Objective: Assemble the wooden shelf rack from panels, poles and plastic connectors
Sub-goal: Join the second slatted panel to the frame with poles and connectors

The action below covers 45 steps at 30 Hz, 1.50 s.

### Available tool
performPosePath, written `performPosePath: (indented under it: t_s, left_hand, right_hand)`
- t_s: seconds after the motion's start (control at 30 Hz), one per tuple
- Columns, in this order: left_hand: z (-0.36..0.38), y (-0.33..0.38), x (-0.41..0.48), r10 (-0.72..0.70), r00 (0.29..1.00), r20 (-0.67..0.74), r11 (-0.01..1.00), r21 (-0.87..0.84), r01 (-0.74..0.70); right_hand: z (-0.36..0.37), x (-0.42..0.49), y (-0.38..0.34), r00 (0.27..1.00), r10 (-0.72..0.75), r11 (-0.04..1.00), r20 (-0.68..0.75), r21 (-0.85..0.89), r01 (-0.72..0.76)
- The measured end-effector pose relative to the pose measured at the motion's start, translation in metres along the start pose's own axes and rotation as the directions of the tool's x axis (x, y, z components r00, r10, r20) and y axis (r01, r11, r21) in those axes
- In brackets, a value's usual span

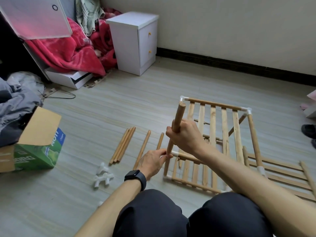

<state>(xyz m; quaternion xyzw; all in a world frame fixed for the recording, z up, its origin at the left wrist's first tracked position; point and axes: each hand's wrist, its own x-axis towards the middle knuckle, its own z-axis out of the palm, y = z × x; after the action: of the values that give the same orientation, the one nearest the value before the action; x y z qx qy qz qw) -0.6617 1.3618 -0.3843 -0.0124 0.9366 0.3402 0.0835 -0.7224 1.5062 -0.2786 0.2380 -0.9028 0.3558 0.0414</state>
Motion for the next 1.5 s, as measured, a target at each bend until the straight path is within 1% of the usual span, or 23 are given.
performPosePath:
  t_s: [0.07,0.13,0.2,0.23,0.27,0.3,0.33,0.4,0.43,0.53,0.63,0.7,0.77,0.93,1.07,1.1,1.17,1.2,1.27,1.33,1.37,1.43,1.5]
  left_hand:
    - [0.000,0.005,-0.001,0.013,1.000,0.017,1.000,0.006,-0.013]
    - [-0.003,0.010,-0.001,0.025,0.999,0.037,0.999,0.035,-0.026]
    - [-0.008,0.012,0.002,0.040,0.998,0.056,0.995,0.094,-0.045]
    - [-0.011,0.011,0.003,0.048,0.997,0.061,0.991,0.124,-0.055]
    - [-0.014,0.009,0.005,0.052,0.997,0.060,0.988,0.143,-0.061]
    - [-0.016,0.006,0.006,0.055,0.997,0.052,0.986,0.157,-0.062]
    - [-0.018,0.004,0.008,0.060,0.997,0.038,0.982,0.174,-0.066]
    - [-0.017,0.002,0.010,0.072,0.997,0.025,0.974,0.214,-0.075]
    - [-0.016,0.001,0.011,0.075,0.997,0.036,0.970,0.229,-0.081]
    - [-0.003,0.004,0.012,0.061,0.994,0.086,0.976,0.205,-0.077]
    - [0.006,0.004,0.016,0.003,0.997,0.077,0.992,0.124,-0.013]
    - [0.009,0.000,0.020,-0.001,0.997,0.082,0.995,0.099,-0.007]
    - [0.008,-0.002,0.023,0.016,0.995,0.094,0.992,0.120,-0.027]
    - [0.001,0.004,0.023,0.024,0.994,0.109,0.985,0.167,-0.042]
    - [0.005,0.008,0.016,0.011,0.994,0.106,0.991,0.131,-0.025]
    - [0.006,0.008,0.014,0.015,0.994,0.104,0.992,0.125,-0.028]
    - [0.007,0.003,0.011,0.037,0.995,0.095,0.990,0.135,-0.050]
    - [0.008,-0.002,0.010,0.053,0.994,0.095,0.986,0.150,-0.067]
    - [0.008,-0.016,0.009,0.050,0.993,0.103,0.983,0.173,-0.068]
    - [0.003,-0.037,0.010,-0.018,0.994,0.106,0.980,0.199,-0.004]
    - [0.000,-0.049,0.013,-0.066,0.992,0.108,0.975,0.220,0.041]
    - [-0.008,-0.074,0.020,-0.179,0.976,0.120,0.953,0.269,0.142]
    - [-0.014,-0.100,0.029,-0.301,0.946,0.119,0.924,0.283,0.258]
  right_hand:
    - [-0.005,-0.002,0.003,0.998,0.066,0.997,0.000,0.028,-0.066]
    - [-0.012,-0.002,-0.001,0.989,0.126,0.991,0.071,0.033,-0.129]
    - [-0.022,-0.002,-0.011,0.978,0.123,0.992,0.168,-0.022,-0.121]
    - [-0.028,-0.002,-0.016,0.975,0.103,0.995,0.196,-0.008,-0.104]
    - [-0.034,-0.001,-0.023,0.976,0.078,0.994,0.202,0.053,-0.090]
    - [-0.040,0.000,-0.030,0.981,0.059,0.982,0.183,0.164,-0.089]
    - [-0.046,0.002,-0.036,0.987,0.057,0.944,0.152,0.314,-0.103]
    - [-0.050,0.005,-0.044,0.993,0.058,0.802,0.107,0.588,-0.110]
    - [-0.049,0.005,-0.046,0.995,0.051,0.753,0.088,0.651,-0.097]
    - [-0.040,0.006,-0.045,0.997,0.064,0.699,0.041,0.712,-0.074]
    - [-0.033,0.012,-0.041,0.997,0.073,0.645,0.017,0.762,-0.060]
    - [-0.029,0.015,-0.043,0.997,0.075,0.618,0.027,0.783,-0.068]
    - [-0.026,0.018,-0.045,0.996,0.074,0.598,0.050,0.797,-0.084]
    - [-0.032,0.017,-0.046,0.996,0.081,0.590,0.043,0.803,-0.082]
    - [-0.038,0.008,-0.046,0.996,0.085,0.693,0.020,0.718,-0.073]
    - [-0.040,0.006,-0.043,0.997,0.072,0.716,0.042,0.694,-0.081]
    - [-0.043,-0.002,-0.038,0.988,0.028,0.768,0.150,0.630,-0.118]
    - [-0.042,-0.007,-0.032,0.981,0.029,0.795,0.193,0.590,-0.140]
    - [-0.041,-0.015,-0.016,0.978,0.067,0.796,0.199,0.580,-0.172]
    - [-0.038,-0.013,0.004,0.978,0.136,0.763,0.160,0.613,-0.206]
    - [-0.036,-0.008,0.015,0.972,0.182,0.769,0.149,0.595,-0.235]
    - [-0.030,0.002,0.035,0.956,0.239,0.848,0.173,0.443,-0.292]
    - [-0.017,0.015,0.051,0.934,0.247,0.928,0.259,0.213,-0.304]
